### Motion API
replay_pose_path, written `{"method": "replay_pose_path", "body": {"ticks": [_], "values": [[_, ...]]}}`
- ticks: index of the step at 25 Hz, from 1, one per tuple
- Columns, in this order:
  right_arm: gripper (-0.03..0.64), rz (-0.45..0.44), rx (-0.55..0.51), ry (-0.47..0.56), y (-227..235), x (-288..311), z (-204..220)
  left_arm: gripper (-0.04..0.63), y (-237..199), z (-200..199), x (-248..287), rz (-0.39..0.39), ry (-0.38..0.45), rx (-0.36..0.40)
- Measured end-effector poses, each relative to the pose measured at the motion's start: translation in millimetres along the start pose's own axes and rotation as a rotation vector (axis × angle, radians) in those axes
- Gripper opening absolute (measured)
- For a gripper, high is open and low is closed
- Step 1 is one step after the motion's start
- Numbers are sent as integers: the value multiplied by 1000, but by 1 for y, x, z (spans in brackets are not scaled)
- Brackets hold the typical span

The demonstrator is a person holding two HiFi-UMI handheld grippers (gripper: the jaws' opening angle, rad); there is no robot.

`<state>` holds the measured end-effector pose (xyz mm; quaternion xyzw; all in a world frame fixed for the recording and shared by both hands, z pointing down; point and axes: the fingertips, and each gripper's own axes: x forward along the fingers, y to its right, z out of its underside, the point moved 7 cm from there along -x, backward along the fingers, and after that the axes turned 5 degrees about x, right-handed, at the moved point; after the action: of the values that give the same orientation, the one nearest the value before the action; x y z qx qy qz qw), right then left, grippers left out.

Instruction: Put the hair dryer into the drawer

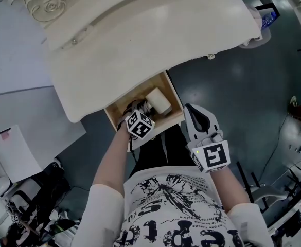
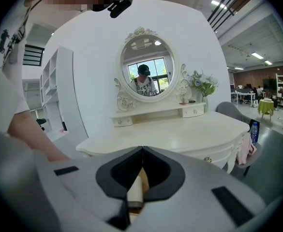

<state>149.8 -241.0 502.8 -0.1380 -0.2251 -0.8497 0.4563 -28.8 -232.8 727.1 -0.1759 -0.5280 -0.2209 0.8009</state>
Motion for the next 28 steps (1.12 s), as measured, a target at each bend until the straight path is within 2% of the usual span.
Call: {"method": "replay_pose_path", "body": {"ticks": [6, 9, 14, 16, 18, 20, 24, 28], "values": [[17, -12, -5, 3, -11, 3, -3, 278, 0, 0, 1, 60, -29, -23], [17, -22, -16, 4, -14, 1, -8, 295, 0, -2, -6, 46, -49, -30], [17, -20, -19, 28, -20, -4, -17, 285, -6, -12, -47, -73, 112, -78], [17, -20, -22, 39, -24, -9, -22, 201, -5, -13, -68, -127, 153, -72], [17, -23, -33, 52, -29, -13, -30, 71, -5, -17, -92, -186, 200, -88], [17, -35, -55, 67, -35, -16, -39, 31, -6, -24, -116, -222, 259, -128], [17, -49, -84, 103, -45, -25, -55, 21, -2, -41, -167, -282, 394, -179], [17, -78, -128, 144, -55, -30, -69, 20, 1, -57, -221, -390, 552, -190]]}}
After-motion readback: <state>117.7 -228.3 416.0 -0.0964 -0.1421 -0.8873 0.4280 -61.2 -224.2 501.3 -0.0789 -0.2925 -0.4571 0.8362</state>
